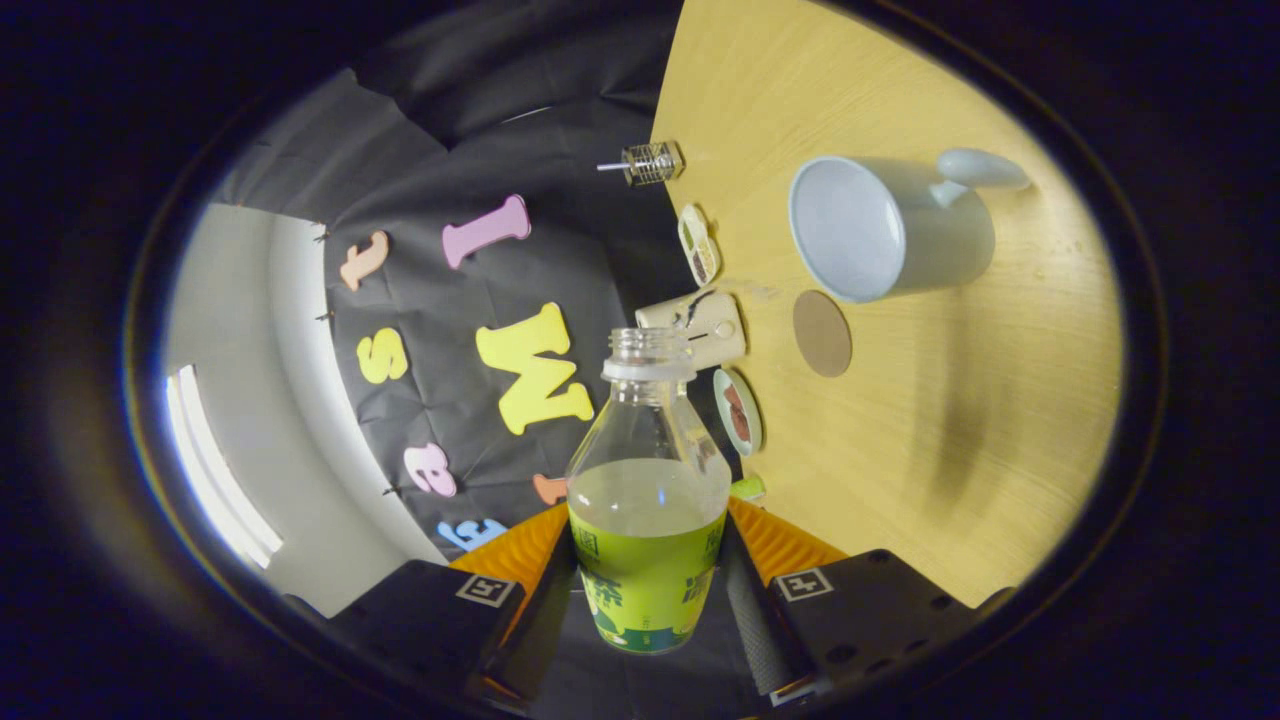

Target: Take the bottle from table, then pour the juice into the cup, finally place the bottle on the coaster

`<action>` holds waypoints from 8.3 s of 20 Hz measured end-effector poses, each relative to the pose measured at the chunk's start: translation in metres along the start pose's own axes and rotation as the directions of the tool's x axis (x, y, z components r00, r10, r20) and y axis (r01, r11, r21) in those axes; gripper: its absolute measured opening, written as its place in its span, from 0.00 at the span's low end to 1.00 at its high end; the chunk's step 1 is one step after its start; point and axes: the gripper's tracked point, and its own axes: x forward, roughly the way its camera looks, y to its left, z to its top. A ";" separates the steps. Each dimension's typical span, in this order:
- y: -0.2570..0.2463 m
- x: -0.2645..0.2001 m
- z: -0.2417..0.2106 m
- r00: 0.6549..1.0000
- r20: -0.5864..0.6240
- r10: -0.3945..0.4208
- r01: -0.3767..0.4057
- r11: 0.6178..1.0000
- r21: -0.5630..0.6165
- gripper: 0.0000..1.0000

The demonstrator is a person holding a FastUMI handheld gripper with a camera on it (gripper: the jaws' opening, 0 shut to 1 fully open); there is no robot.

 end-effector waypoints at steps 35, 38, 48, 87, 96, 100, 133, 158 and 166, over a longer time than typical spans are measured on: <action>0.026 0.003 0.023 0.999 -0.013 0.047 -0.039 0.931 0.364 0.79; 0.019 0.001 0.027 0.999 -0.012 0.051 -0.042 0.919 0.393 0.79; 0.019 0.005 0.025 0.998 -0.041 0.043 -0.021 0.907 0.421 0.79; 0.068 0.016 0.053 0.934 0.339 -0.112 0.340 -0.015 -0.940 0.80; -0.023 0.063 0.085 0.911 0.390 -0.133 0.371 -0.151 -0.916 0.80; -0.053 0.095 0.092 0.902 0.393 -0.181 0.349 -0.233 -0.908 0.81; -0.026 0.116 0.102 0.922 0.366 -0.124 0.324 -0.266 -0.908 1.00; 0.007 -0.111 0.059 0.901 0.418 -0.112 0.373 -0.288 -0.882 1.00; -0.004 -0.150 0.059 0.894 0.430 -0.129 0.367 -0.340 -0.866 1.00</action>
